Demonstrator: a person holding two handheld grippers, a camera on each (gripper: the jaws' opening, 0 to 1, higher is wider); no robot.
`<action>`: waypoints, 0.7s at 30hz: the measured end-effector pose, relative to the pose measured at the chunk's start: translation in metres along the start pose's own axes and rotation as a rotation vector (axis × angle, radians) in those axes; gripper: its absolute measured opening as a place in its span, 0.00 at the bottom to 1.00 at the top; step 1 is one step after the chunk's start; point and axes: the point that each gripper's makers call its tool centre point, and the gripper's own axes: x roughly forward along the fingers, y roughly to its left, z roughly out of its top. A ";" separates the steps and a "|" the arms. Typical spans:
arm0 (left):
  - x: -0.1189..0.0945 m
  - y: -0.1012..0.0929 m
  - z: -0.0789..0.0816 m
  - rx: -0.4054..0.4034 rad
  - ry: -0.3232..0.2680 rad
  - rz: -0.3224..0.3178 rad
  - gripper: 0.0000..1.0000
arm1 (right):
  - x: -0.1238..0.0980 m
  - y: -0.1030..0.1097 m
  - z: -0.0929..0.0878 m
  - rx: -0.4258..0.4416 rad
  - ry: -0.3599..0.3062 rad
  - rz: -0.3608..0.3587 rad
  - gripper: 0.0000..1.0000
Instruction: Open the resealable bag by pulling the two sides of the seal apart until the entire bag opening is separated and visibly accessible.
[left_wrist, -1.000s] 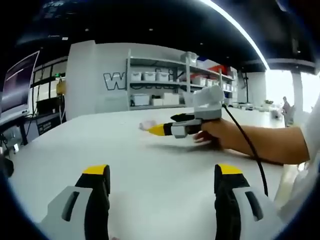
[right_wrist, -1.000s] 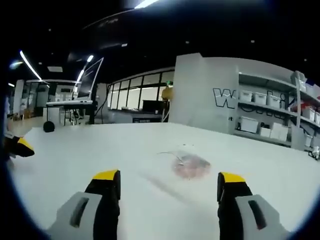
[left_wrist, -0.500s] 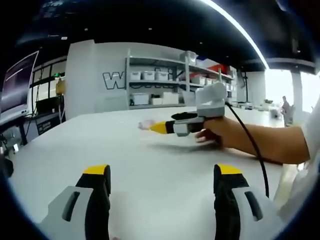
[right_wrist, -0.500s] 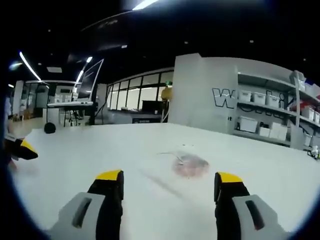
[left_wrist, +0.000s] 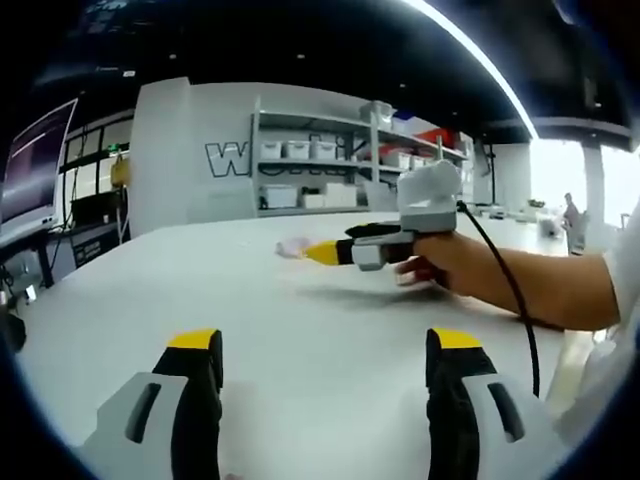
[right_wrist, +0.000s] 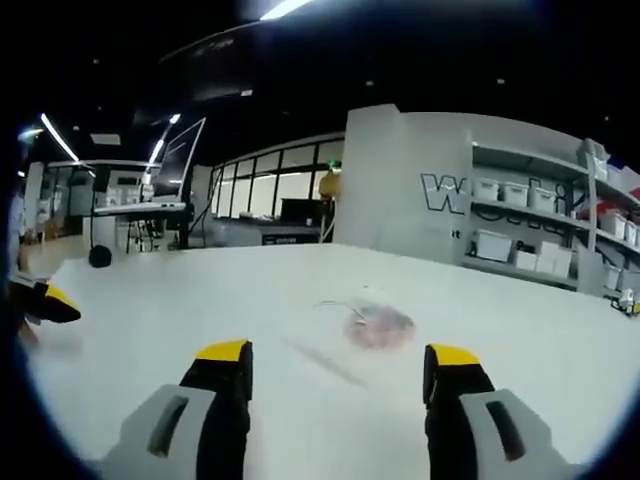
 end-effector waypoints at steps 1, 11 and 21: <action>0.000 0.000 0.000 -0.001 0.000 0.000 0.83 | -0.002 0.001 0.001 0.003 -0.004 -0.001 0.69; 0.000 -0.001 0.000 0.000 0.000 -0.003 0.82 | -0.012 0.006 0.008 0.015 -0.029 -0.001 0.66; 0.000 -0.001 0.000 -0.001 -0.001 -0.002 0.82 | -0.016 0.004 0.006 0.035 -0.026 -0.002 0.63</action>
